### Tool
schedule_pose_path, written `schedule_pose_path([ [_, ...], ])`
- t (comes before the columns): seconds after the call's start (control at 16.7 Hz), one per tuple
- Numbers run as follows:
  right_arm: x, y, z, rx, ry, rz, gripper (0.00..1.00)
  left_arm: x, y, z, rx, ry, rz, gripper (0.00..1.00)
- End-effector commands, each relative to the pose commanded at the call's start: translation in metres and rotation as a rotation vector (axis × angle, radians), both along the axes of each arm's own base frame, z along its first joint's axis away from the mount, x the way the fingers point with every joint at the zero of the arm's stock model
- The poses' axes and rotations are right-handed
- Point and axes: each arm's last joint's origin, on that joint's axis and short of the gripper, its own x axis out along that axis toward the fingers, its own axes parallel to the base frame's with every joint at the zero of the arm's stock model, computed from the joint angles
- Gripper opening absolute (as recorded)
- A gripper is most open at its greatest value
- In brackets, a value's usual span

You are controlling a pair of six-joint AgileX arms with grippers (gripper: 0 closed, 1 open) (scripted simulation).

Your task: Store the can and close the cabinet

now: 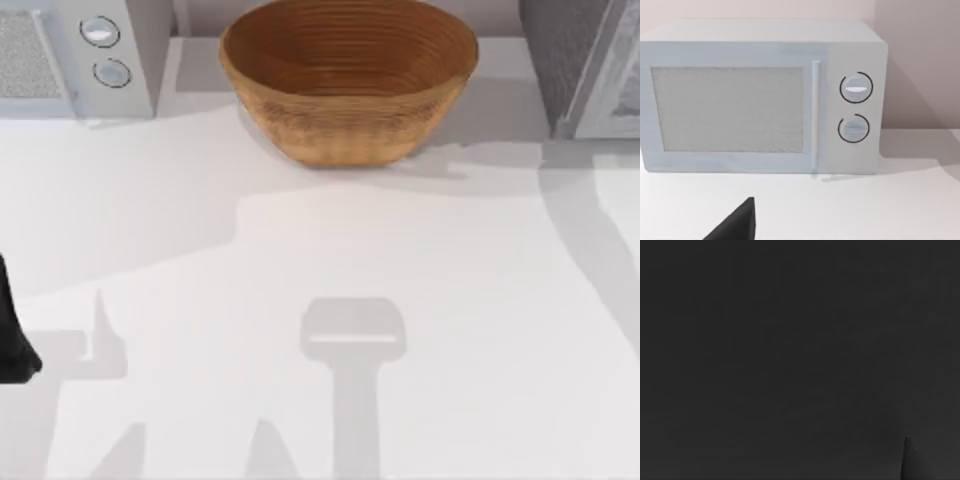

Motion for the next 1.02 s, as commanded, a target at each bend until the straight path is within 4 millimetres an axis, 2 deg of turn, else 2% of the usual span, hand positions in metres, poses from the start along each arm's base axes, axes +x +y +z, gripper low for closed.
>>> schedule_pose_path([
  [0.12,-0.009,0.013,0.000,0.000,-0.004,0.000,1.00,0.000,0.000,0.000,0.000,0.000,0.000,1.00],
  [0.24,-0.013,0.018,0.000,0.000,-0.006,-0.001,1.00,0.000,0.000,0.000,0.000,0.000,0.000,1.00],
  [0.42,-0.013,0.018,0.000,0.000,-0.006,-0.001,1.00,0.000,0.000,0.000,0.000,0.000,0.000,1.00],
  [0.48,-0.020,0.008,0.006,-0.003,-0.026,-0.042,1.00,0.000,0.000,0.000,0.000,0.000,0.000,1.00],
  [0.54,-0.019,0.008,0.007,-0.002,-0.027,-0.042,1.00,0.000,0.000,0.000,0.000,0.000,0.000,1.00],
  [0.66,-0.009,0.007,0.009,0.001,-0.034,-0.042,1.00,0.000,0.000,0.000,0.000,0.000,0.000,1.00],
  [0.9,0.025,0.009,0.005,-0.006,-0.018,-0.042,1.00,0.000,0.000,0.000,0.000,0.000,0.000,1.00],
  [1.02,0.030,0.008,0.006,-0.003,-0.026,-0.042,1.00,0.000,0.000,0.000,0.000,0.000,0.000,1.00],
])
